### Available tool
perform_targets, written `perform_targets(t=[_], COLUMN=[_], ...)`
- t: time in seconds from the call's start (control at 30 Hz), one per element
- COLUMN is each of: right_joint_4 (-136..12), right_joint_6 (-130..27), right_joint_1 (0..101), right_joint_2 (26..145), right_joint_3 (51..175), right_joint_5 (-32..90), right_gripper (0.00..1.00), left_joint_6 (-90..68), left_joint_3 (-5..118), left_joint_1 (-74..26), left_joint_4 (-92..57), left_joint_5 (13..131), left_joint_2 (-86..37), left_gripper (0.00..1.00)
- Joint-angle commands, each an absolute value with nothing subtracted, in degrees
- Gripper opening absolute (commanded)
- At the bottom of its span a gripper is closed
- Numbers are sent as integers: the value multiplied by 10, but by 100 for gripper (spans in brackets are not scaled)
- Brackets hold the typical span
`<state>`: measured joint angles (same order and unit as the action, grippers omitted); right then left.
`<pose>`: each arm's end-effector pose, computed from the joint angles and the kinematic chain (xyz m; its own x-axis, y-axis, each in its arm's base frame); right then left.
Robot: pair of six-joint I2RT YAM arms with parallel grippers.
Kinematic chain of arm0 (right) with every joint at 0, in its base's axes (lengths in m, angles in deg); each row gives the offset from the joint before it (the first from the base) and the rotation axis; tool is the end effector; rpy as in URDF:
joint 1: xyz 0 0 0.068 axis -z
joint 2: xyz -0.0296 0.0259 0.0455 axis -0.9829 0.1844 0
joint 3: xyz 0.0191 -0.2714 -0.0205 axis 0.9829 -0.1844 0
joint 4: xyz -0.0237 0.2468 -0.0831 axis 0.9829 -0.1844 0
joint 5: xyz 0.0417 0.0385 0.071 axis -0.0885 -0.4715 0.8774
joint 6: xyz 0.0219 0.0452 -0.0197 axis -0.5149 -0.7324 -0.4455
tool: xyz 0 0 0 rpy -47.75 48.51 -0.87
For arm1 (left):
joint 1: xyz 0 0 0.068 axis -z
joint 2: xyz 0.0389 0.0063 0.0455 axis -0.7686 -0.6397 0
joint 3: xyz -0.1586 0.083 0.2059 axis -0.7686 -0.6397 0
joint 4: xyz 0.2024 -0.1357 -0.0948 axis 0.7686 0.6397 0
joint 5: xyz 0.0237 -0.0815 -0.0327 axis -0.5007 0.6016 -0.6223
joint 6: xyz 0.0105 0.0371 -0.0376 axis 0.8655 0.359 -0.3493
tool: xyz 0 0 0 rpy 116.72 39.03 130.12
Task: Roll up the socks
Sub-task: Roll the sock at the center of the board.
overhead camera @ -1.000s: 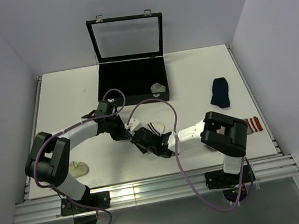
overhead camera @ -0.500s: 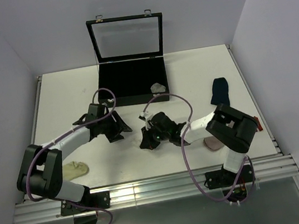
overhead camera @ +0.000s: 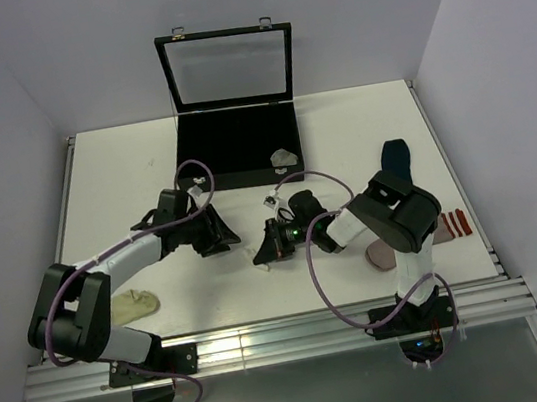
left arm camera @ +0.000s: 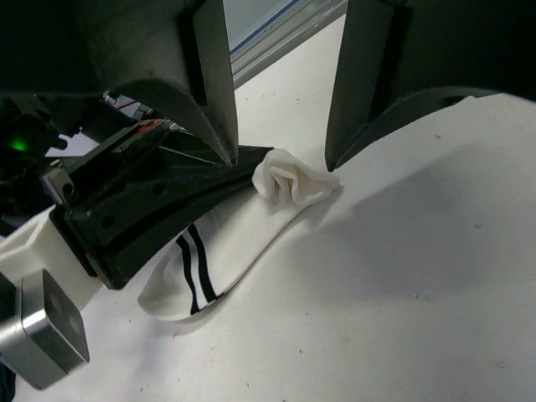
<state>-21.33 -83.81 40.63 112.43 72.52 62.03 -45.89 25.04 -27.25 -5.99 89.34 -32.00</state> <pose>0.2321 0.2158 0.0935 -0.8952 -0.1008 -0.4341 -0.4349 0.4100 0.8017 0.2464 -0.1214 0.1692 -0.9348 -0.3126 -0.1684 -0.1196 0.7237 -0.6797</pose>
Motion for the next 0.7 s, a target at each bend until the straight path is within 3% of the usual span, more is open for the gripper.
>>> perform_targets(t=[0.0, 0.43, 0.53, 0.67], right_joint_4=[-248, -299, -317, -359], right_joint_6=[-855, -849, -840, -812], right_joint_1=[421, 429, 430, 428], right_joint_2=[1162, 1177, 1169, 1134], right_joint_3=[711, 747, 755, 766], right_joint_5=[619, 612, 605, 579], right_gripper=[0, 0, 0, 2], left_joint_6=[-418, -390, -388, -388], left_joint_3=[256, 293, 303, 309], left_joint_1=[-264, -244, -238, -235], left_joint_4=[-68, -42, -30, -19], left_joint_5=[914, 913, 902, 890], left_joint_2=[-329, -419, -432, -436], left_gripper=[50, 45, 41, 27])
